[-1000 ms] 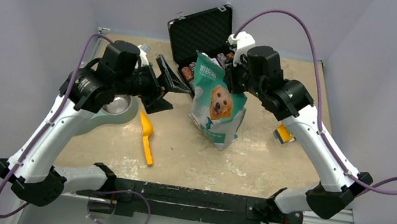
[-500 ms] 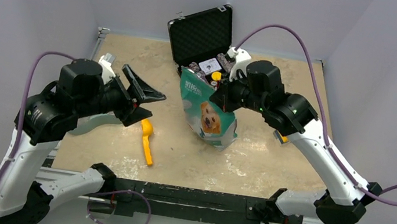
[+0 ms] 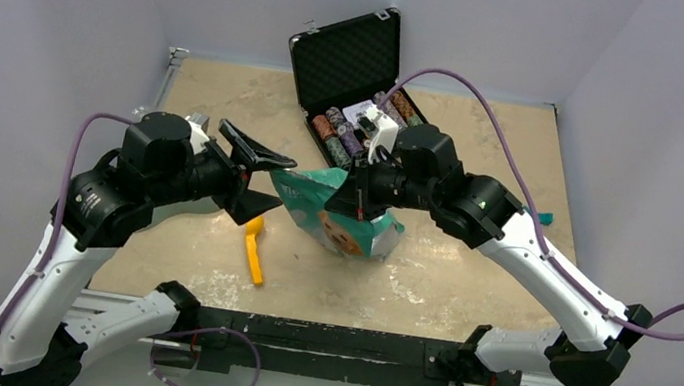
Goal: Serve the pet food
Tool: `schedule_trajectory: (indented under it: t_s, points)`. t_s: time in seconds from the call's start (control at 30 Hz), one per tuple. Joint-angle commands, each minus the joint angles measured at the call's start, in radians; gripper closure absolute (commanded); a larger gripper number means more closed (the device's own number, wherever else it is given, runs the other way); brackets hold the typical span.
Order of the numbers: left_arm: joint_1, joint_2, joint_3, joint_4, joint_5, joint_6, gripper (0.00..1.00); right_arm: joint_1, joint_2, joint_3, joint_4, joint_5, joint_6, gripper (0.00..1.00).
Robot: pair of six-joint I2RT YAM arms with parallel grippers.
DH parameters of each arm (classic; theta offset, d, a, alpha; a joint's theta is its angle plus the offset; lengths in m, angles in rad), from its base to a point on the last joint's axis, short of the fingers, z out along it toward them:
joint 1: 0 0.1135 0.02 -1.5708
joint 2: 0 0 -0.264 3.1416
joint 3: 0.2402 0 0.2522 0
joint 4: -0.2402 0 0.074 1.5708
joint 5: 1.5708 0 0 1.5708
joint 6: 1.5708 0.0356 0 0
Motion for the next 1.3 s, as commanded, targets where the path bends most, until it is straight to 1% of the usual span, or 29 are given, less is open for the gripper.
schedule_trajectory:
  t_s: [0.0,0.1,0.23,0.3,0.37,0.4,0.47,0.57,0.63,0.67,0.7,0.73,0.8,0.87,0.97,1.0,1.1,1.27]
  points:
    - [-0.001,-0.031,-0.015,0.009,-0.078,-0.063,0.23,0.020,-0.013,0.049,0.156,-0.124,0.062,1.00]
    - [0.000,-0.039,-0.043,-0.007,-0.127,-0.090,0.26,0.022,-0.017,0.051,0.146,-0.112,0.048,1.00]
    - [-0.001,0.014,-0.079,0.068,-0.074,-0.133,0.28,0.023,-0.007,0.074,0.132,-0.124,0.010,1.00]
    - [-0.001,0.059,-0.060,0.082,-0.042,-0.121,0.28,0.024,-0.005,0.084,0.118,-0.122,-0.009,1.00]
    - [0.000,0.087,-0.036,0.076,-0.058,-0.098,0.29,0.026,0.004,0.104,0.093,-0.121,-0.038,1.00]
    - [-0.001,0.095,-0.031,0.077,-0.072,-0.084,0.33,0.027,0.010,0.117,0.072,-0.120,-0.059,1.00]
    - [0.001,0.107,-0.037,0.079,-0.098,-0.059,0.45,0.029,0.019,0.141,0.030,-0.111,-0.100,1.00]
    - [0.001,0.113,-0.090,0.098,-0.115,-0.035,0.62,0.031,0.016,0.161,-0.037,-0.085,-0.153,1.00]
    - [0.002,0.114,-0.124,0.146,-0.107,-0.015,0.84,0.031,0.016,0.172,-0.076,-0.084,-0.188,1.00]
    - [0.000,0.116,-0.129,0.150,-0.100,-0.003,0.93,0.032,0.019,0.189,-0.103,-0.078,-0.209,1.00]
    - [0.000,0.118,-0.128,0.146,-0.095,0.011,1.00,0.033,0.022,0.208,-0.132,-0.064,-0.234,0.97]
    - [-0.001,0.119,-0.124,0.137,-0.087,0.024,1.00,0.039,0.025,0.228,-0.159,-0.024,-0.262,0.90]
    - [-0.001,0.109,-0.112,0.103,-0.088,0.033,1.00,0.056,0.029,0.276,-0.203,0.069,-0.317,0.80]
    - [-0.001,0.087,-0.117,0.097,-0.093,0.030,1.00,0.069,0.047,0.318,-0.221,0.112,-0.366,0.74]
    - [0.000,0.061,-0.129,0.110,-0.092,0.018,1.00,0.083,0.084,0.379,-0.238,0.119,-0.422,0.66]
    - [0.001,0.057,-0.128,0.114,-0.090,0.019,1.00,0.090,0.101,0.404,-0.250,0.129,-0.435,0.64]
    - [0.001,0.060,-0.128,0.119,-0.067,0.015,1.00,0.112,0.147,0.477,-0.284,0.144,-0.470,0.63]
    - [0.002,0.078,-0.112,0.135,-0.039,-0.001,1.00,0.159,0.189,0.523,-0.297,0.156,-0.529,0.63]
